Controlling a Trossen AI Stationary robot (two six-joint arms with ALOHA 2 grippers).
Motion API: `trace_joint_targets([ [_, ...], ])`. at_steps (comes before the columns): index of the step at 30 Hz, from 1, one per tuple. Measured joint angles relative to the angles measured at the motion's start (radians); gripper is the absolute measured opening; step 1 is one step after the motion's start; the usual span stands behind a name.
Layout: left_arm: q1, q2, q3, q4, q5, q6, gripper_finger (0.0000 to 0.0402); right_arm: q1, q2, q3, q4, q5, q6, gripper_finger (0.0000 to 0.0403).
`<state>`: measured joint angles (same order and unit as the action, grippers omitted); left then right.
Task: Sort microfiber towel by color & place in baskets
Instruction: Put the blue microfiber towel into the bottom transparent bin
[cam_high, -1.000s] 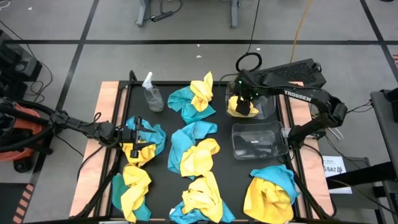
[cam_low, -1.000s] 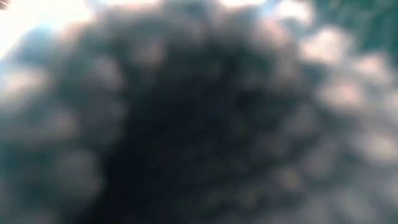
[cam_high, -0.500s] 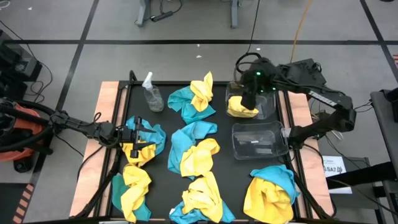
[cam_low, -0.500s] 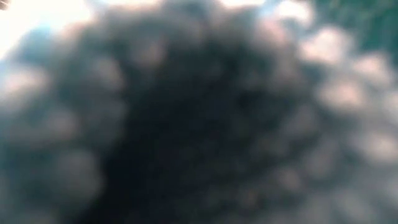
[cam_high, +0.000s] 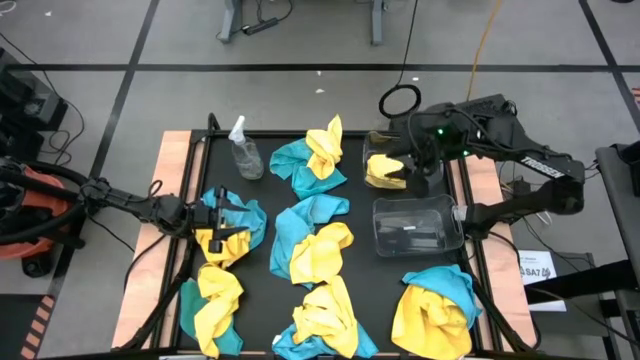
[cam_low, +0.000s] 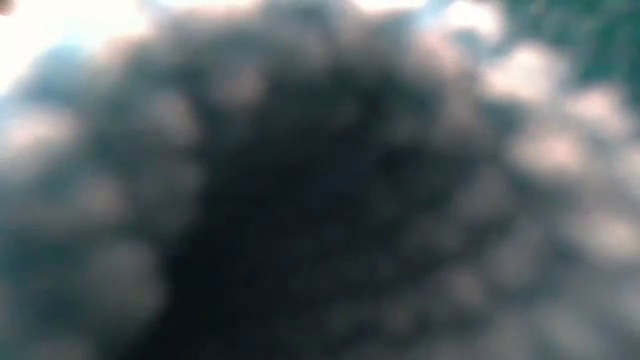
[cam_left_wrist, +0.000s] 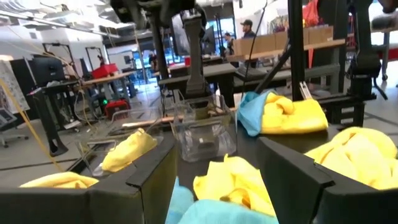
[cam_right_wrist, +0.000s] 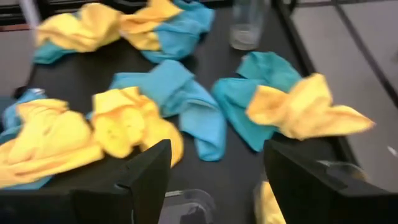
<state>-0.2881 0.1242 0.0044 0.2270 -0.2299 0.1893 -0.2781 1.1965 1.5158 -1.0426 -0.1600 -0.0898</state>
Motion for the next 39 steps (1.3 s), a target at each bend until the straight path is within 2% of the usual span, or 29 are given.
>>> trace_joint_targets([
  [5,0.0,0.0,0.002,0.067,-0.011,-0.031,0.0223,0.07,0.02,0.0,0.008,-0.003,-0.001,0.0247],
  [10,0.001,0.053,0.066,-0.027,-0.078,-0.021,0.0223,0.129,0.05,0.0,0.017,-0.003,-0.004,0.0247],
  [18,0.001,0.269,0.18,-0.035,-0.089,0.037,0.0223,0.186,0.107,0.0,0.022,0.0,-0.03,0.0247],
  [28,0.043,0.578,0.318,-0.162,-0.093,0.055,0.0223,0.237,0.13,-0.001,0.01,0.002,-0.026,0.0247],
  [39,0.105,0.885,0.371,-0.149,0.027,0.052,0.0223,0.283,0.13,-0.001,0.01,0.005,0.001,0.0247],
])
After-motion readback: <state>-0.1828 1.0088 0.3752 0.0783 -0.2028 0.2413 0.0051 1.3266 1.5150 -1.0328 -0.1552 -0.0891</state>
